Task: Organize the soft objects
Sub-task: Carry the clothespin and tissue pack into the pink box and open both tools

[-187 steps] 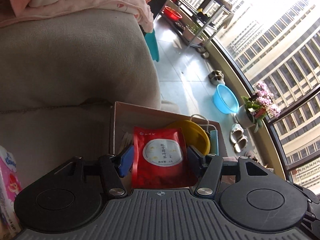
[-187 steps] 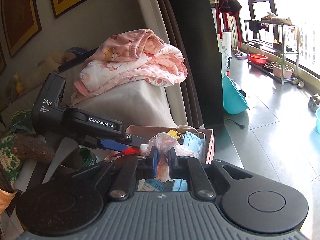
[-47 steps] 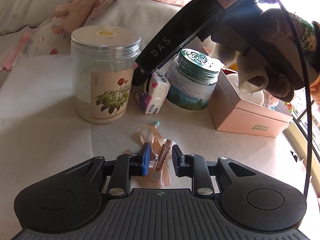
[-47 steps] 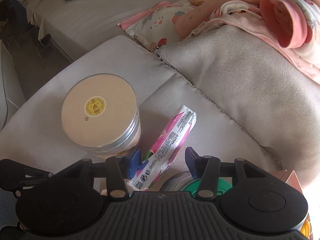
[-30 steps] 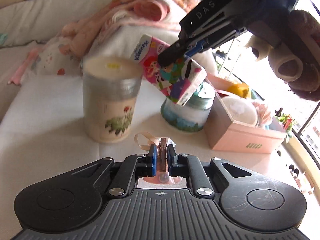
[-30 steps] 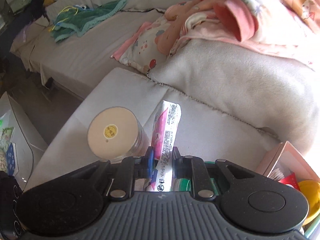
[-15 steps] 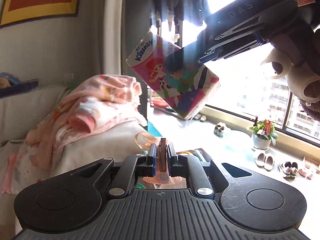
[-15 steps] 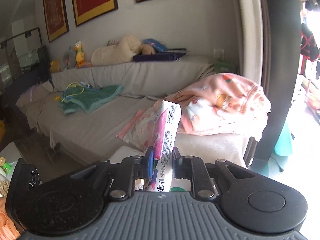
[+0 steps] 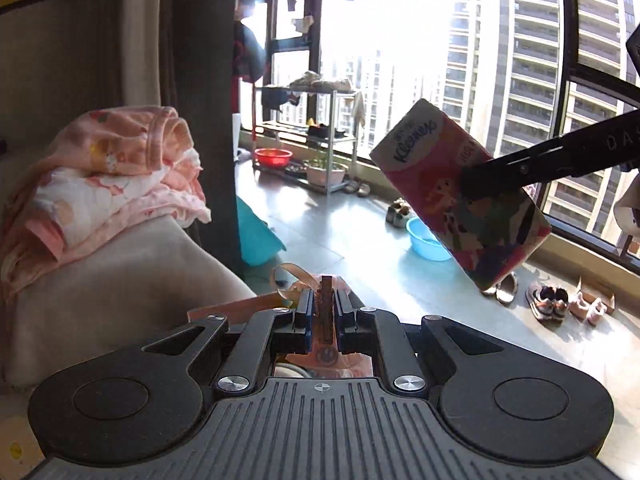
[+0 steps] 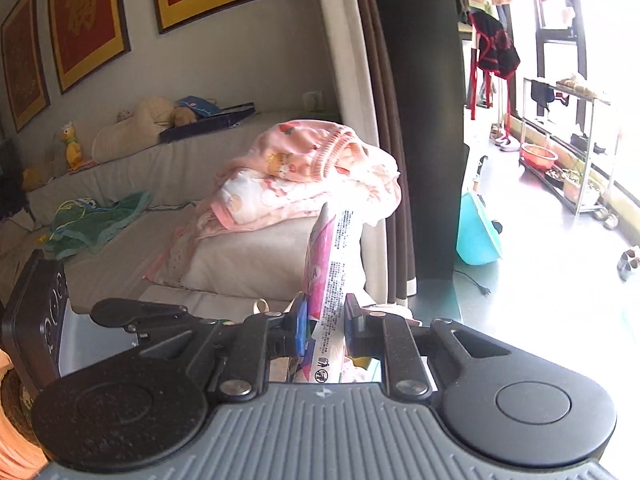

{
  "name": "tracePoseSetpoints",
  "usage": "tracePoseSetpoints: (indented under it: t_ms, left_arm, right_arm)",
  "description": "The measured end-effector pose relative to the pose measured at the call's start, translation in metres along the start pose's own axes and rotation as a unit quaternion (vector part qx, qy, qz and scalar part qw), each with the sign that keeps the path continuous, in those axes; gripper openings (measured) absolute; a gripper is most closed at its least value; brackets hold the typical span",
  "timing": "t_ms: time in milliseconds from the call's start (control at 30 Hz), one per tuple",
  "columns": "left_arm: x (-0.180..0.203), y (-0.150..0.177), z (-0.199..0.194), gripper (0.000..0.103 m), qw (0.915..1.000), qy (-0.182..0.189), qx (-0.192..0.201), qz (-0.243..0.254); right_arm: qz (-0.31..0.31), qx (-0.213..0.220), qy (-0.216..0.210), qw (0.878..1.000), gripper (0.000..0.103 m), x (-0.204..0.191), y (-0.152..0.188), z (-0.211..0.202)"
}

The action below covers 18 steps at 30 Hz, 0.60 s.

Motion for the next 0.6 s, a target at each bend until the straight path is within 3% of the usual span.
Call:
tracePoseSetpoints:
  t_ms: [100, 200, 300, 400, 600]
  left_arm:
    - [-0.031, 0.011, 0.028, 0.014, 0.9969, 0.011, -0.018, -0.076]
    - [-0.055, 0.03, 0.06, 0.015, 0.992, 0.014, -0.051, -0.114]
    - [-0.078, 0.049, 0.081, 0.019, 0.9897, -0.019, -0.084, -0.114]
    - [-0.095, 0.053, 0.085, 0.023, 0.9902, -0.059, -0.084, -0.095]
    - [-0.098, 0.043, 0.073, 0.023, 0.9893, -0.019, -0.075, -0.124]
  right_arm:
    - [0.013, -0.017, 0.016, 1.0, 0.017, 0.02, 0.019, 0.022]
    - [0.027, -0.041, 0.011, 0.999, 0.017, 0.028, 0.035, 0.048]
    - [0.044, -0.063, -0.008, 0.997, 0.017, 0.026, 0.049, 0.073]
    - [0.053, -0.093, -0.035, 0.994, 0.017, 0.014, 0.067, 0.101]
    - [0.063, -0.136, -0.064, 0.987, 0.018, -0.012, 0.099, 0.151]
Point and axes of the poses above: each gripper's, at about its wrist camera, not at the fingertips, and z roughly the way its jaws point, x to its right, y to its underside, the point moved 8 cm from there along z, roughly the way its jaws point, and after that the axes turned 9 degrees about y, right-handed, at the moved point
